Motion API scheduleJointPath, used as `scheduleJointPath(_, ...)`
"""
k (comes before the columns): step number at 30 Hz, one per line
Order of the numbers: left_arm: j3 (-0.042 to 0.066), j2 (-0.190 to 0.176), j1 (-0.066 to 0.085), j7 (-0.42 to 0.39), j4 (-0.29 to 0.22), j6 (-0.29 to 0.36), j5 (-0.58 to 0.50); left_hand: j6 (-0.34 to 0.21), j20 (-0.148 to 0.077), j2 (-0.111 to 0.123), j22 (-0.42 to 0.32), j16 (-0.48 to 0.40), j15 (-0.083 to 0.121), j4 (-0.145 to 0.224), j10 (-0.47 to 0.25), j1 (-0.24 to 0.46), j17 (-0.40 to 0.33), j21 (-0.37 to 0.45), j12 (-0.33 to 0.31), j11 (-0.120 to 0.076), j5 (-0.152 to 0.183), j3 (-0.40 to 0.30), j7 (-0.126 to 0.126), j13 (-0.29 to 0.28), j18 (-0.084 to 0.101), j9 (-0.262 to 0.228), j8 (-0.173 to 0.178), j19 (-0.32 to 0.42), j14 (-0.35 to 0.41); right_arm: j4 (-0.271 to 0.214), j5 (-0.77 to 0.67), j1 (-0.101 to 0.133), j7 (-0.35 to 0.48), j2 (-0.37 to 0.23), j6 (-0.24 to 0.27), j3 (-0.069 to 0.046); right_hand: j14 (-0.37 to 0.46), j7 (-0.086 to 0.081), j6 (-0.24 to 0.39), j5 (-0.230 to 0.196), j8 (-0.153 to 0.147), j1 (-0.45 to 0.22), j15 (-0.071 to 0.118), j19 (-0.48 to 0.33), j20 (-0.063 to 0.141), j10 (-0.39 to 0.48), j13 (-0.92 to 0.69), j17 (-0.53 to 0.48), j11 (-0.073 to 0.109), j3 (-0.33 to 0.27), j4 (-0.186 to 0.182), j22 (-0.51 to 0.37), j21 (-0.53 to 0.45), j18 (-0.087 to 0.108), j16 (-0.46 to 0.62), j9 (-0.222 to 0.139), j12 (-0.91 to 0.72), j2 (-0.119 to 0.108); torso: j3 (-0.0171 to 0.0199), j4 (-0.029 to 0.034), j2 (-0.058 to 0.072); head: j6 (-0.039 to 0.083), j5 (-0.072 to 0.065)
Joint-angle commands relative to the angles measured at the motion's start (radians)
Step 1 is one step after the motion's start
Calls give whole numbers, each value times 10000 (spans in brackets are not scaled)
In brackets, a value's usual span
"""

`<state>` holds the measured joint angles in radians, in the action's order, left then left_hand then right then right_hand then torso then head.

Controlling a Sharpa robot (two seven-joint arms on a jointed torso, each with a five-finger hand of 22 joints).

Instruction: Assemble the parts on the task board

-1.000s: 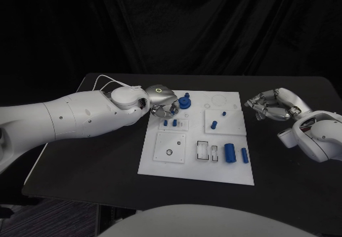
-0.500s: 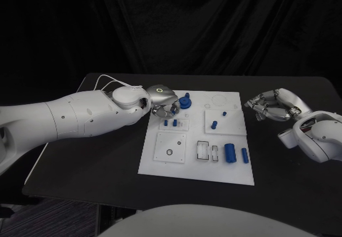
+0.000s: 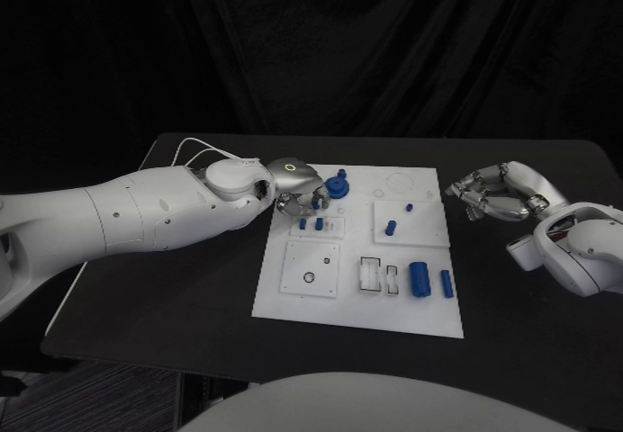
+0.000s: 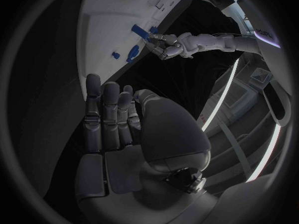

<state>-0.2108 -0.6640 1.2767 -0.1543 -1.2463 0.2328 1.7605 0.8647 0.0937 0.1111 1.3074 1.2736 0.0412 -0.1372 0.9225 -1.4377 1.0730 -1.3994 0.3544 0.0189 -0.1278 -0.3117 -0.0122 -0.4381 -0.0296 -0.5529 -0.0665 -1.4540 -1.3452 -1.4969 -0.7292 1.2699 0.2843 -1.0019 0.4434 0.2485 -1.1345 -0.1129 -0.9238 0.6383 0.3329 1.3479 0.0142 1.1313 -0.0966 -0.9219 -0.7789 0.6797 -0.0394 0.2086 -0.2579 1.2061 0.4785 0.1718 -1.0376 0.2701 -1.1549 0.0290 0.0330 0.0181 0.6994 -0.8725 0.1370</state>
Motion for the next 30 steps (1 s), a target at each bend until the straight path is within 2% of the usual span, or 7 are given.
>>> scheduleJointPath(1,2,1,-23,64,3,-176,56,-133,10,-12,2028,-92,-30,-121,-111,176,-74,118,-47,33,37,12,16,6,-155,45,44,108,101,2,-31,-20,-189,1,-102,-8,15,22,-62,69,66,126,-17,46,-10,26,-13,9,-29,67,-9,13,-69,101,52,9,42,0,-5,3,-7,-1,-15)
scheduleJointPath(11,2,-18,-30,250,33,-73,56,-396,17,18,2000,-113,-82,-146,-199,241,-130,221,-42,96,-37,26,-33,-13,-177,144,57,168,163,9,-33,-20,-224,5,-164,-8,16,21,-60,68,67,135,-16,46,-10,38,3,5,-30,74,-4,15,-70,101,54,10,49,1,-11,1,-12,-1,-2)
scheduleJointPath(25,2,-55,-32,465,78,214,56,-644,22,56,1934,-199,-169,-122,-469,264,-298,443,-80,183,-99,25,-103,-41,-227,253,41,302,284,-1,-96,-20,-297,-6,-228,-8,18,15,-55,60,67,137,-17,46,-10,41,9,-1,-34,74,-1,18,-72,101,58,10,51,-14,3,2,7,-1,0)
scheduleJointPath(30,2,-143,-32,609,104,512,57,-745,29,116,1846,-307,-231,-79,-743,272,-472,736,-109,224,-97,53,-159,-71,-290,318,29,488,436,-12,-140,-20,-317,-24,-218,-8,18,15,-55,60,67,137,-17,46,-10,41,9,-1,-34,74,-1,18,-72,101,58,10,51,-14,-2,1,8,-1,-65)
